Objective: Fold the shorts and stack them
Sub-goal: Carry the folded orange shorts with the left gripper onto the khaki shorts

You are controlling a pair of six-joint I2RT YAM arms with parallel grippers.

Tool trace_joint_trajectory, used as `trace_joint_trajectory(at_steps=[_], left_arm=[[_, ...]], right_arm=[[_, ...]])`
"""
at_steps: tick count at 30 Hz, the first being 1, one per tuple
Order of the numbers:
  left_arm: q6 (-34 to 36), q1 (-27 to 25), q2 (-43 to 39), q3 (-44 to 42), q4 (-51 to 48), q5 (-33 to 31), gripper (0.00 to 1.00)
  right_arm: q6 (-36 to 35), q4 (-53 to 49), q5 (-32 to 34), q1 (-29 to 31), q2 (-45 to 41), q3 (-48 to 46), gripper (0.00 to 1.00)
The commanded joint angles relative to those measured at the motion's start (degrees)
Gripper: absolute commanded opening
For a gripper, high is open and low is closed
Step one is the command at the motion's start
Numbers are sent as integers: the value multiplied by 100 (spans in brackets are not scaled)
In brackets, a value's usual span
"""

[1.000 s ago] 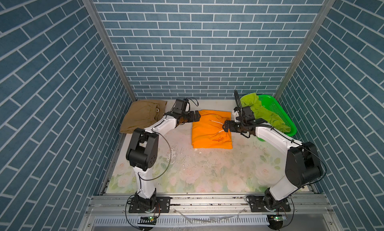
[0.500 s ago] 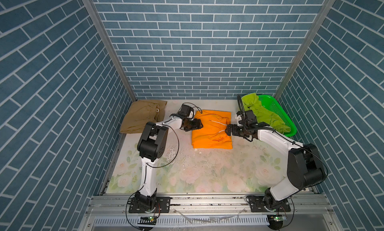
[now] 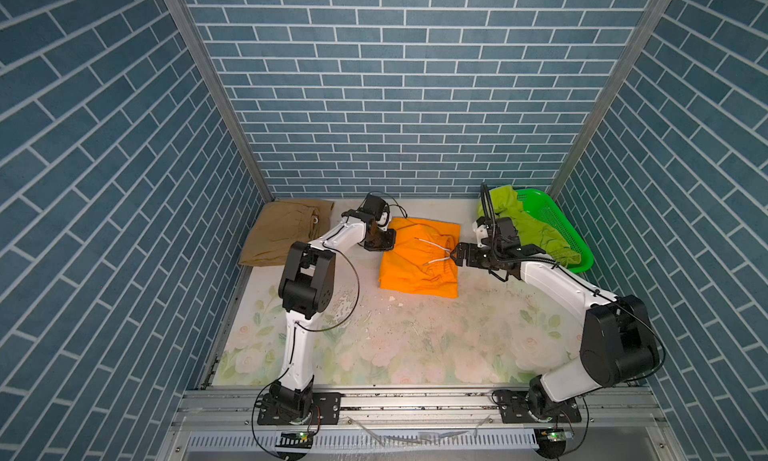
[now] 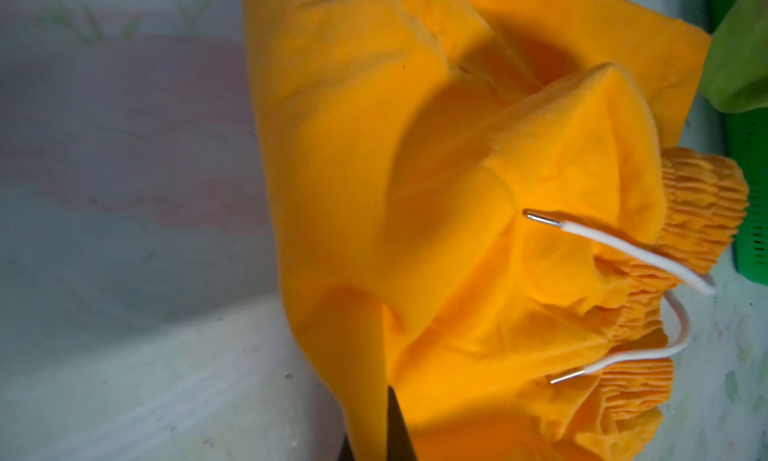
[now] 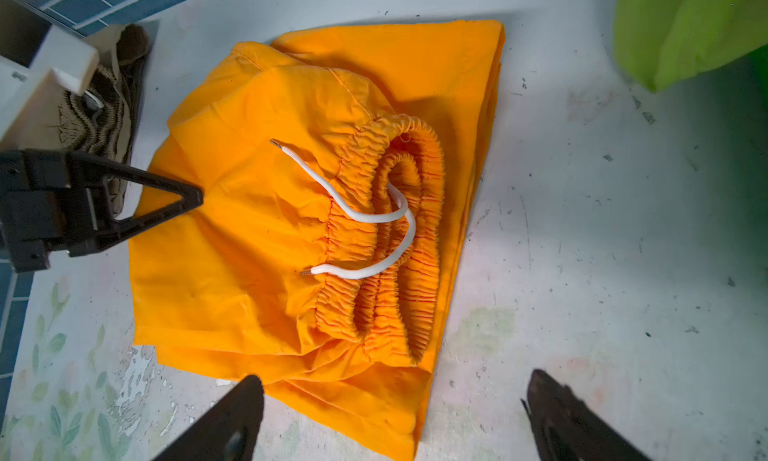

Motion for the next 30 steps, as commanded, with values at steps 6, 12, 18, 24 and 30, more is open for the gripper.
trace_joint_trajectory(at_steps=[6,12,18,24,30], left_arm=[[1291,313,251,1807,-2643,-2901,0],[2012,331,326,2292,-2871,-5324,0],[2594,649,97,2194,-2202,-6409,0],[2864,1080,-23,2149,-1599,-6269,0],[3074,1382,-34,2137,-1216,-6182,0]], right_arm=[[277,275,-276,397,176,232,99],[387,344,-396,848,664,765,99],[452,607,-576,1347,1351,1418,99],[572,852,-841,1697,2008,2004,99],[563,657,-884,1823,2258,2353,99]])
